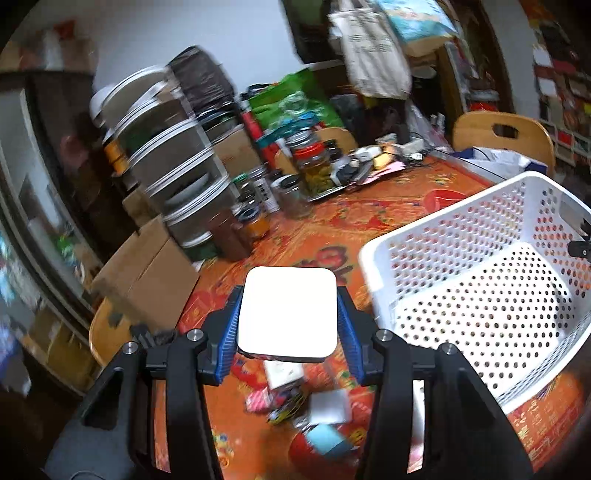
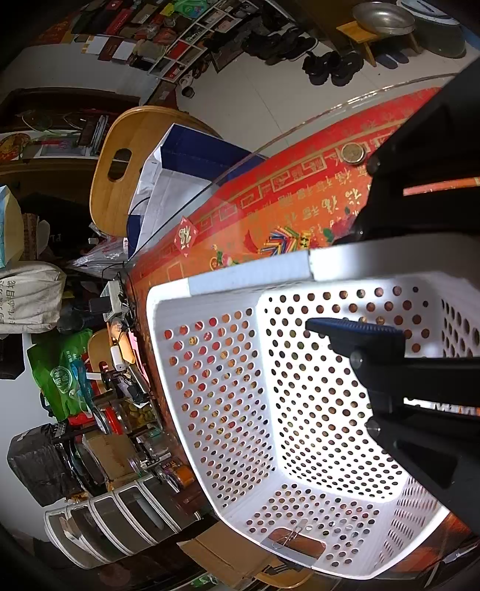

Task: Organize rigid objects
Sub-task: 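Carry the white charger into the basket and open the left tool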

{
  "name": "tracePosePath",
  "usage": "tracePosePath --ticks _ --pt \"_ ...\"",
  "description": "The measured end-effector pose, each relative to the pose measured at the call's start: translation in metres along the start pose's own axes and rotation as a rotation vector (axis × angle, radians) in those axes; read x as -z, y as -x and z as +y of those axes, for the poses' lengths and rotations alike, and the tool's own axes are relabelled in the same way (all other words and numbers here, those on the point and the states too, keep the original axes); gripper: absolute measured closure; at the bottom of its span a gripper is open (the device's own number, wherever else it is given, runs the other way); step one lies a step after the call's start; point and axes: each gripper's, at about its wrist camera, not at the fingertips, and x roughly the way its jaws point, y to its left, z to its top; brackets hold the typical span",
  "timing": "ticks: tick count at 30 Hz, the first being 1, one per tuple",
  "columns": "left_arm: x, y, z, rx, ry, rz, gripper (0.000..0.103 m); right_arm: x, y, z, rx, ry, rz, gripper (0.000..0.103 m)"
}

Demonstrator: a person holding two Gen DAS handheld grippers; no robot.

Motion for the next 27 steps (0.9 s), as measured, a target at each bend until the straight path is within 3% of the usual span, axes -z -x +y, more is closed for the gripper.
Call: tracePosePath --ticks 8,13,18,22,27 --pt "-0.041 -0.029 -0.1 0.136 -0.201 0.112 0.058 0.0 0.0 -0.001 -0.005 -0.002 -0.002 0.082" --pt "-0.043 -0.048 -0.146 0.186 -0.29 0.216 0.058 0.001 0.0 -0.002 -0.008 -0.005 -0.005 0.082" --pt "-0.033 -0.073 -0.171 0.189 -0.378 0.327 0.058 0.001 0.001 -0.002 -0.009 -0.007 -0.007 0.082" --pt "-0.026 -0.091 -0.188 0.235 -0.459 0.436 0.058 0.001 0.0 -0.002 -0.016 -0.008 -0.007 0.082" --pt "-0.02 -0.1 -0.205 0.255 -0.555 0.495 0.053 0.001 0.0 -0.006 -0.021 -0.015 -0.006 0.082"
